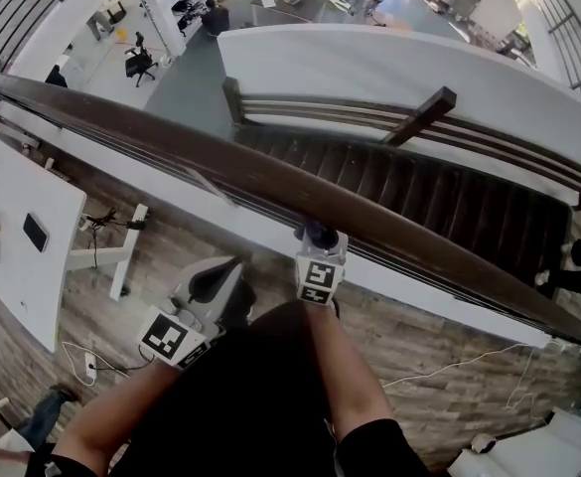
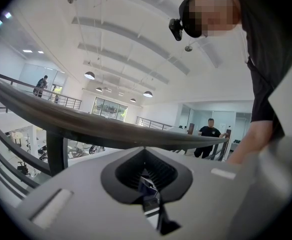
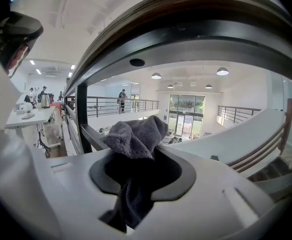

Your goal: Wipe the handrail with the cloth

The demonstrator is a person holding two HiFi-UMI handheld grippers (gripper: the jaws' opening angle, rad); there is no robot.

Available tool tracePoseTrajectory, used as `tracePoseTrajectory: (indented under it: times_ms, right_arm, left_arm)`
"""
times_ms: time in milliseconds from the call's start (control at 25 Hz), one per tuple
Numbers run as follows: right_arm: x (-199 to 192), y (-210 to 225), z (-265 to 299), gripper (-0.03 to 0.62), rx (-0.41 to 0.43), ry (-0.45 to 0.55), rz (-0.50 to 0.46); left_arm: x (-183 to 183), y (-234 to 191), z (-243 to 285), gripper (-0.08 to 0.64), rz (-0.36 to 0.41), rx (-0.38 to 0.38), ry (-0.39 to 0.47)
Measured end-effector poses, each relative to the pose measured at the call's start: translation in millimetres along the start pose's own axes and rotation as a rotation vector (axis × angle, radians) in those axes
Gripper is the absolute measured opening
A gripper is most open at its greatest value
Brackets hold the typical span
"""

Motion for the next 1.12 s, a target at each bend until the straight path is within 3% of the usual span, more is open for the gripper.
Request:
tracePoseTrajectory:
  times_ms: [400,640,800,1040,1120]
  right_arm:
    - [-8,28,-15,0.103,-0.012,-0.025,0.007]
    - [-13,43,-23,0.103,0.007,-0.042,-0.019]
    - [-16,51,-26,0.103,0.014,-0.046,-0.033]
    - [-19,58,-32,0.103,0.008,-0.035,-0.038]
    - [-20,61,-35,0.103,0.005,-0.027,-0.036]
  left_arm:
    - [2,16,16,-0.002,-0.027,0.010,0.002]
    - [10,29,25,-0.002,0.052,0.007,-0.006]
    - [18,32,33,-0.002,0.028,-0.010,0.035]
    - [12,36,34,-0.002,0.008,0.000,-0.004]
    - [14,39,36,-0.002,0.004,-0.009,0.018]
Point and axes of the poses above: the fingertips, and each gripper's own axes: z forward along the fingers, y to its right, x out of its top, the point moved 6 cm from there along -z, backward along the fingers, and after that the axes turned 3 degrees about -x, right-handed, at the moved point
